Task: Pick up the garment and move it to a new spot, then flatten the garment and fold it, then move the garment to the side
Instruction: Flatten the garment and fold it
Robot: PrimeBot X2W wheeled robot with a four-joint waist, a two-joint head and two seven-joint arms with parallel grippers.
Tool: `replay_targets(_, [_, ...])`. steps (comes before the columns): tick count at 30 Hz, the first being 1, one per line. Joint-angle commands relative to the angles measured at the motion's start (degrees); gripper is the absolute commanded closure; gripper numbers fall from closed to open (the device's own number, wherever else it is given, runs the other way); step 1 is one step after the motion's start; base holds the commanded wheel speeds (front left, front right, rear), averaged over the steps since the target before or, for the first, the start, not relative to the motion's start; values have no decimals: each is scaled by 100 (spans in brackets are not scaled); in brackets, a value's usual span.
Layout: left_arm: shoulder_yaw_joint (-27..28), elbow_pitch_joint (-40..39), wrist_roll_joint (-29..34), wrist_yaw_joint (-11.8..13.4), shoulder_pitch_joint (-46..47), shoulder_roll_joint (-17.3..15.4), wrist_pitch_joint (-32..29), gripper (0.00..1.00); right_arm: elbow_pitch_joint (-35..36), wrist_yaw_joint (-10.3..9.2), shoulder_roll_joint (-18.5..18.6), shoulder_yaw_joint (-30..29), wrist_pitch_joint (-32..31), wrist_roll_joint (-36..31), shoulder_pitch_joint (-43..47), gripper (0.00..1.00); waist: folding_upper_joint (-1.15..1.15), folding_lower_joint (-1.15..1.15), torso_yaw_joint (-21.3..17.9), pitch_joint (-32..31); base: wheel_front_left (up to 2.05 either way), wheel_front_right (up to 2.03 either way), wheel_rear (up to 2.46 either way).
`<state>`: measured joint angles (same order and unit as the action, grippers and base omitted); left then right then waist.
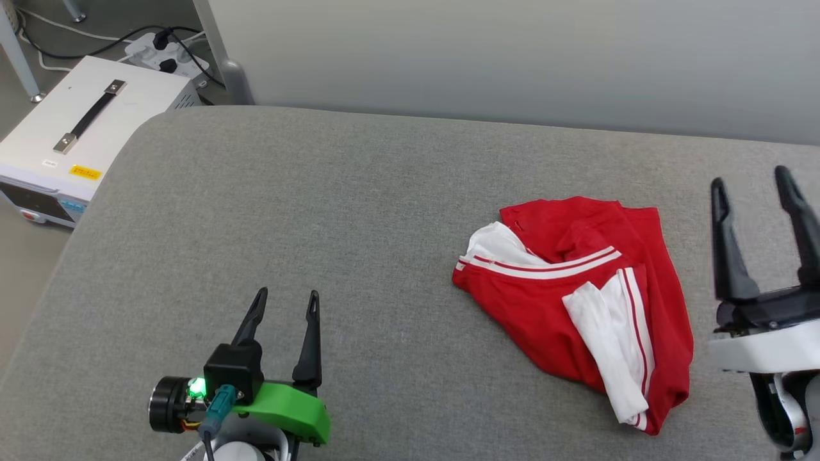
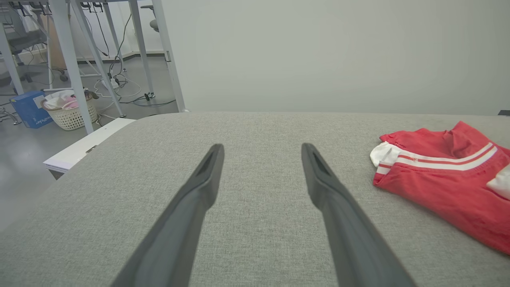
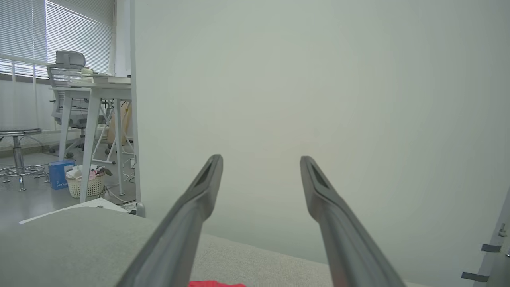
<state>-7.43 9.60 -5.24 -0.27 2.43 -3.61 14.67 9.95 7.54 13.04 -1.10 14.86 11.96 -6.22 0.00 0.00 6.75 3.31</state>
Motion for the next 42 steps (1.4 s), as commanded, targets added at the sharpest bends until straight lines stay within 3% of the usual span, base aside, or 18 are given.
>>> replay_targets(1, [12,16,43,-28,21,31,33,0,-141,-5,296,242,-55,173,-64,0,0,0,7,6,0,0,0])
replay_targets(8, [39,18,17,-33,38,56,33,0,-92,-5,1991,1675,-1879,1415,-528,0,0,0,-38,162,0,0,0])
replay_targets(14, [8,26,16,-47,144,66,33,0,-13,-5,2696,2517,-3803,2372,-675,0,0,0,-29,322,0,0,0])
replay_targets(19, [-45,40,-9,-40,263,70,33,0,-1,-5,3052,3055,-4955,2816,-702,0,0,0,54,485,0,0,0])
replay_targets(22, [-71,34,-63,-11,322,71,33,0,-18,-5,3089,3296,-5270,2952,-684,0,0,0,117,604,0,0,0])
replay_targets(34, [-259,34,-291,157,641,72,33,0,-1326,-5,2799,4427,-5058,2838,-789,0,0,0,380,1157,0,0,0])
replay_targets(35, [-259,43,-297,168,642,72,33,0,-1357,-5,2779,4483,-4953,2851,-814,29,0,0,375,1155,0,0,0])
replay_targets(36, [-252,54,-301,181,632,73,33,0,-1388,-5,2746,4508,-4790,2880,-851,100,0,0,356,1136,0,0,0])
replay_targets(42, [-225,164,-293,201,519,73,33,0,-1369,-5,2759,4433,-4058,2908,-968,100,0,0,182,873,0,0,0])
